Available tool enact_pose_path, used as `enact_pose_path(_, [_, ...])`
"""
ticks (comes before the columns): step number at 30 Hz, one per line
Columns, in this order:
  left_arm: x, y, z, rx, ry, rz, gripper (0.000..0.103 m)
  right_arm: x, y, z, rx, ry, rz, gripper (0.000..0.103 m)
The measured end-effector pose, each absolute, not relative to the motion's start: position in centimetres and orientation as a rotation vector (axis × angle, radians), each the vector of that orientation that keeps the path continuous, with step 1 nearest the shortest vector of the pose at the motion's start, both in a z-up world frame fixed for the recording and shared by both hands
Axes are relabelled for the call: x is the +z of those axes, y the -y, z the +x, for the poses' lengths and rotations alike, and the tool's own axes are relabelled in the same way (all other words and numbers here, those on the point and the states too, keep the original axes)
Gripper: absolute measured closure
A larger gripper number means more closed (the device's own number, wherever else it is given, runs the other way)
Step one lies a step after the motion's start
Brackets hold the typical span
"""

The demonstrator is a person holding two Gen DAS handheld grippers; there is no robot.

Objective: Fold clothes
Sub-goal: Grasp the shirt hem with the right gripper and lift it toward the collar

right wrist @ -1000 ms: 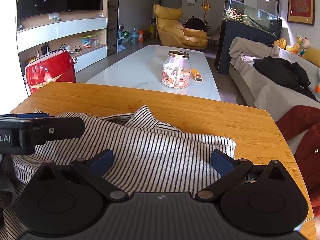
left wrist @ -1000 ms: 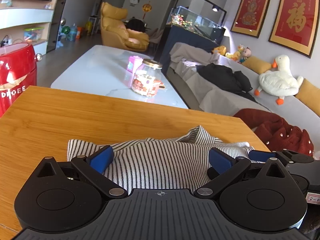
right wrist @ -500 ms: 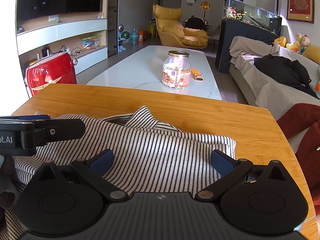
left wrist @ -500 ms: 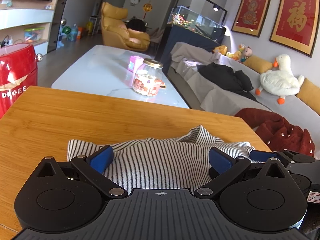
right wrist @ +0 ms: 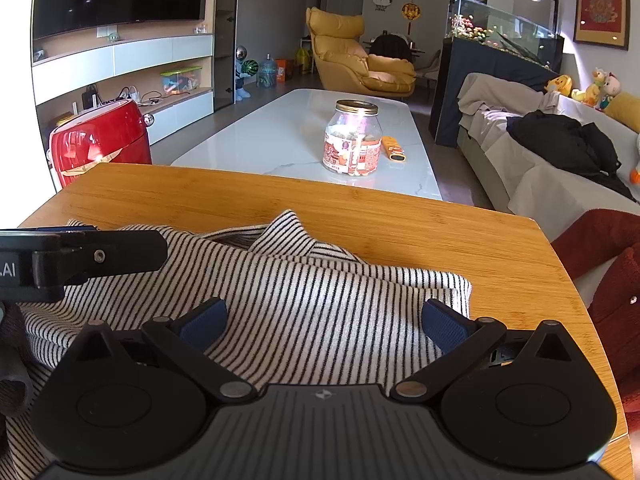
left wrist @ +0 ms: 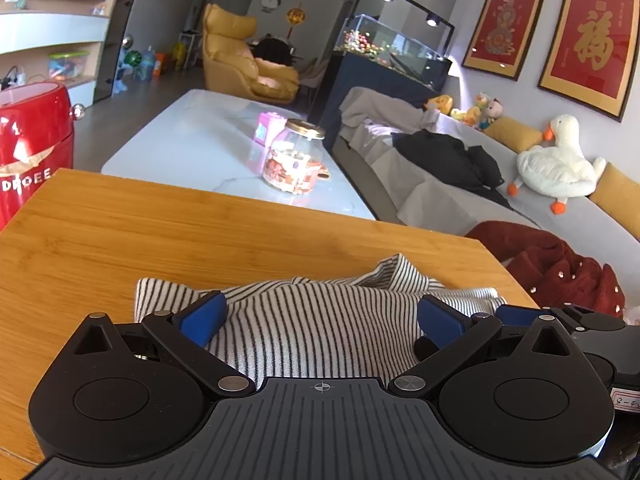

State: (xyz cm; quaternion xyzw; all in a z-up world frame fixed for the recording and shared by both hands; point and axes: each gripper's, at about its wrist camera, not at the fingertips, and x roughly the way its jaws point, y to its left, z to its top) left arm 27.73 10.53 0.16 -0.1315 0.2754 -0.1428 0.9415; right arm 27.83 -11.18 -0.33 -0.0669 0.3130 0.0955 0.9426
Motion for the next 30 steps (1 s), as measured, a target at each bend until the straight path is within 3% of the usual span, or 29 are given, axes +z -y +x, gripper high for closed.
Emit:
enact_pose_path(10, [1.0, -12.3, 26.2, -0.269, -0.590, -0.310, 0.000, 2.2, 14.0, 27.7, 0.304, -0.550, -0.035, 0.002])
enact_pose_path(11, [1.2, -12.7, 25.7, -0.261, -0.600, -0.316, 0.000, 3.1, 14.1, 27.7, 0.291, -0.509, -0.057, 0.006])
enact_pose_path(15, [2.1, -14.4, 23.9, -0.228, -0.640, -0.338, 0.000, 5.5, 14.0, 31.3, 0.375, -0.568, -0.023, 0.040])
enact_pose_path(18, [2.8, -15.7, 22.5, -0.203, -0.669, -0.355, 0.000, 4.0, 12.4, 34.8, 0.417, -0.683, -0.020, 0.041])
enact_pose_path(20, [3.2, -16.5, 21.6, -0.187, -0.689, -0.367, 0.000, 2.1, 11.3, 36.7, 0.408, -0.754, -0.047, 0.056])
enact_pose_path(21, [3.5, -17.0, 21.2, -0.179, -0.699, -0.372, 0.000, 1.0, 11.0, 37.4, 0.412, -0.800, -0.040, 0.072])
enact_pose_path(23, [3.7, -17.7, 20.3, -0.186, -0.698, -0.380, 0.000, 0.5, 10.8, 37.1, 0.415, -0.777, -0.044, 0.077])
enact_pose_path(25, [3.9, -18.4, 19.5, -0.204, -0.688, -0.385, 0.000, 1.0, 11.1, 36.5, 0.429, -0.788, -0.030, 0.095])
enact_pose_path(30, [4.7, -19.7, 19.7, -0.243, -0.668, -0.450, 0.000, 7.1, 13.8, 30.0, 0.529, -0.657, 0.018, 0.098])
